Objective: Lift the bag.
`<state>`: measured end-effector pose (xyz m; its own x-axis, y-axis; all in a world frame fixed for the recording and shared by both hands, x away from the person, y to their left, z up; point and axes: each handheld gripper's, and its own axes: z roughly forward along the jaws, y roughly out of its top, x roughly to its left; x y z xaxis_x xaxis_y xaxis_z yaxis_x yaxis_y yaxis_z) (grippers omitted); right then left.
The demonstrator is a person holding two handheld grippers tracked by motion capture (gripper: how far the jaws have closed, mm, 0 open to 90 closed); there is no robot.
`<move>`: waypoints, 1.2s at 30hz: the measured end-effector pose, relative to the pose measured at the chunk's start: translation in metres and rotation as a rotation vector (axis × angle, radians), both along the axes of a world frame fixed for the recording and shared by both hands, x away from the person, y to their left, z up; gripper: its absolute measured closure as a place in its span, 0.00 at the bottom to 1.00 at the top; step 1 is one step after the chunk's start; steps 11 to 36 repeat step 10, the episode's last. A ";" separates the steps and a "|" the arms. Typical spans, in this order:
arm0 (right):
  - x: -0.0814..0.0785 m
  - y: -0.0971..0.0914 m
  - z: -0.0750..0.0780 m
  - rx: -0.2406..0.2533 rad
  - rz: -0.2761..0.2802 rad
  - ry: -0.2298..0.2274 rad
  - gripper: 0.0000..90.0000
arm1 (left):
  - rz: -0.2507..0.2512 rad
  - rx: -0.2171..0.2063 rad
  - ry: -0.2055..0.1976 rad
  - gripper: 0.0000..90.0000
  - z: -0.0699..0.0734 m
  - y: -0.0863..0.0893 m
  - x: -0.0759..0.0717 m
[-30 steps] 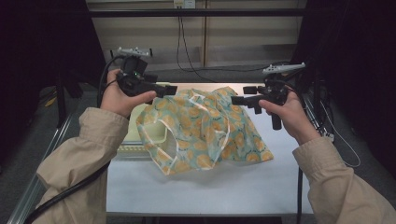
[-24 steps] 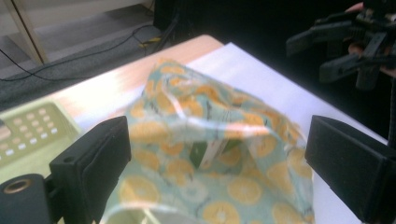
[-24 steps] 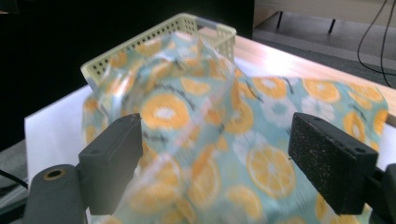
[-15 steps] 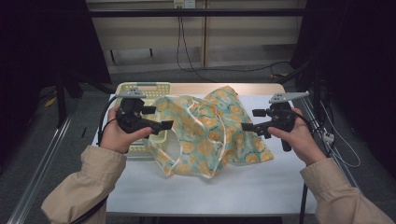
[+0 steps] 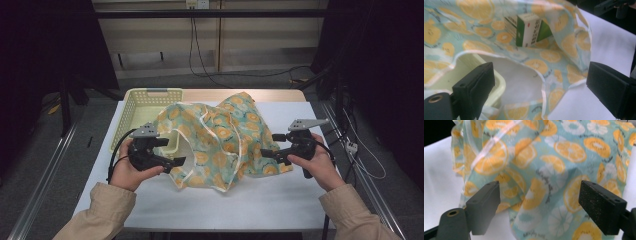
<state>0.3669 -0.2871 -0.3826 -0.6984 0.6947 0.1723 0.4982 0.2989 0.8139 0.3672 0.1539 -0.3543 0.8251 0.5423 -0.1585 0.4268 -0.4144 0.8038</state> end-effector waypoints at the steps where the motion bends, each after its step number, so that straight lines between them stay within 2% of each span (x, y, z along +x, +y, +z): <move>1: -0.002 -0.001 -0.003 -0.008 0.000 -0.002 0.19 | 0.001 -0.002 -0.001 0.09 -0.004 0.000 -0.003; 6: -0.014 -0.007 -0.018 -0.013 -0.008 -0.003 0.19 | -0.022 0.038 -0.020 0.10 -0.026 0.002 -0.017; 10: -0.026 -0.011 -0.032 -0.021 -0.018 0.005 0.19 | -0.038 0.042 -0.037 0.09 -0.043 0.004 -0.025; 36: -0.026 -0.011 -0.032 -0.021 -0.018 0.005 0.19 | -0.038 0.042 -0.037 0.09 -0.043 0.004 -0.025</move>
